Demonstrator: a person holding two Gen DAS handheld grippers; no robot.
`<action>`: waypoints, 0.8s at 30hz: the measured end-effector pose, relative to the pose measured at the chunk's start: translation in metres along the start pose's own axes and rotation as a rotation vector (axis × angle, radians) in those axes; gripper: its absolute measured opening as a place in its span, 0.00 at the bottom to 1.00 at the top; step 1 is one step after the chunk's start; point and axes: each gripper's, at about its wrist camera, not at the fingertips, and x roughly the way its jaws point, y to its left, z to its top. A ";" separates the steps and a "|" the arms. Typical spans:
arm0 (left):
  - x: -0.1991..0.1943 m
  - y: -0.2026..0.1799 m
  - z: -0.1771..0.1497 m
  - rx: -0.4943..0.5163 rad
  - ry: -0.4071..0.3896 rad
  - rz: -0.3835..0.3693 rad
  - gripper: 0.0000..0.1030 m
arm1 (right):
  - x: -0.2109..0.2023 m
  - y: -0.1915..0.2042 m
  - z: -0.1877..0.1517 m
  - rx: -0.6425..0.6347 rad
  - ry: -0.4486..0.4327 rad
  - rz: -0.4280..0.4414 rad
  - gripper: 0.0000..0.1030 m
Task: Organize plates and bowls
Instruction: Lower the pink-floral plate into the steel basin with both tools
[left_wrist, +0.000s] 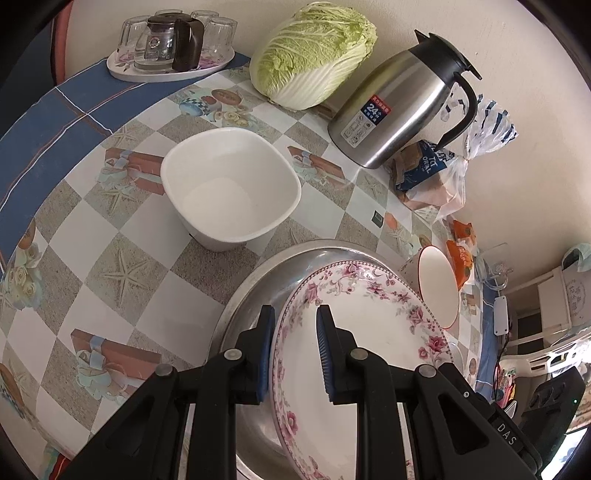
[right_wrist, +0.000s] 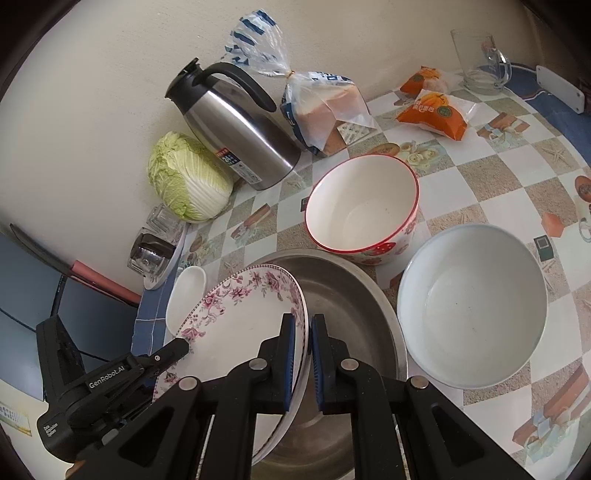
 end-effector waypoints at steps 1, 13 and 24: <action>0.002 0.000 -0.001 0.002 0.007 0.006 0.21 | 0.002 -0.002 0.000 0.005 0.006 -0.004 0.10; 0.014 -0.001 -0.003 0.002 0.052 0.038 0.21 | 0.015 -0.012 -0.003 0.028 0.057 -0.038 0.10; 0.023 0.000 -0.004 -0.008 0.074 0.056 0.21 | 0.020 -0.011 -0.002 0.028 0.076 -0.057 0.11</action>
